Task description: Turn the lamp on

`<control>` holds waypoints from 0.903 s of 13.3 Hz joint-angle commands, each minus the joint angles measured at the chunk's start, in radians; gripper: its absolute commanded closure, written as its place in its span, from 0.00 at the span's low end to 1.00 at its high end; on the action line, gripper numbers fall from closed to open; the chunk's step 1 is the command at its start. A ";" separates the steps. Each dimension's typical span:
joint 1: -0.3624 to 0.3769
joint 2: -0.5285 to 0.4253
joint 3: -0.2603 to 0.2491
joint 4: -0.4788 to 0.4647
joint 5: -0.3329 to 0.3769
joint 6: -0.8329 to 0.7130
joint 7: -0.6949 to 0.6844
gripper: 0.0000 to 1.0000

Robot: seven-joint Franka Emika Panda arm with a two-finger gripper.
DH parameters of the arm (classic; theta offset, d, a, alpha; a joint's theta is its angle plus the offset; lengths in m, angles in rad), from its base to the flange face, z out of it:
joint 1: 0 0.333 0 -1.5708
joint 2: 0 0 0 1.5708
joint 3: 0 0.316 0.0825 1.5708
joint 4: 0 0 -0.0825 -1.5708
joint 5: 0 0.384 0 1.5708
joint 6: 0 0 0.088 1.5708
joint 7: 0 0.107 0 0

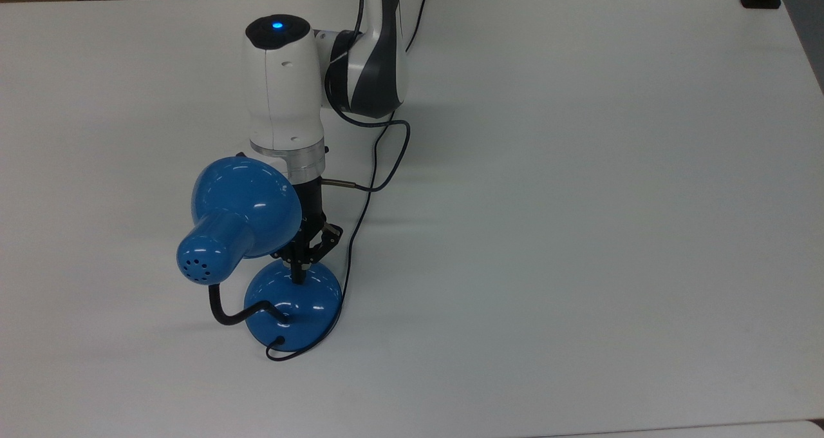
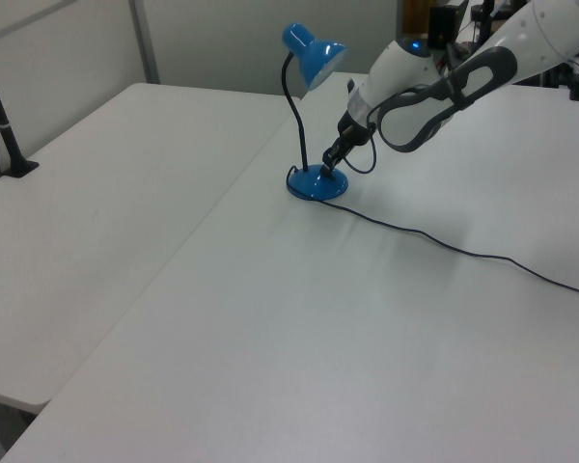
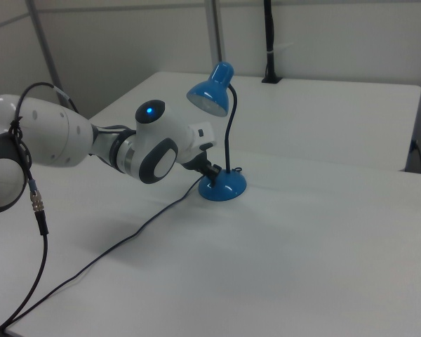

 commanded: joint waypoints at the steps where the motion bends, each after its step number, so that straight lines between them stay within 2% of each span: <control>1: -0.003 -0.008 0.007 -0.030 0.019 0.008 -0.028 1.00; 12: -0.020 0.038 0.007 -0.001 0.019 0.019 -0.024 1.00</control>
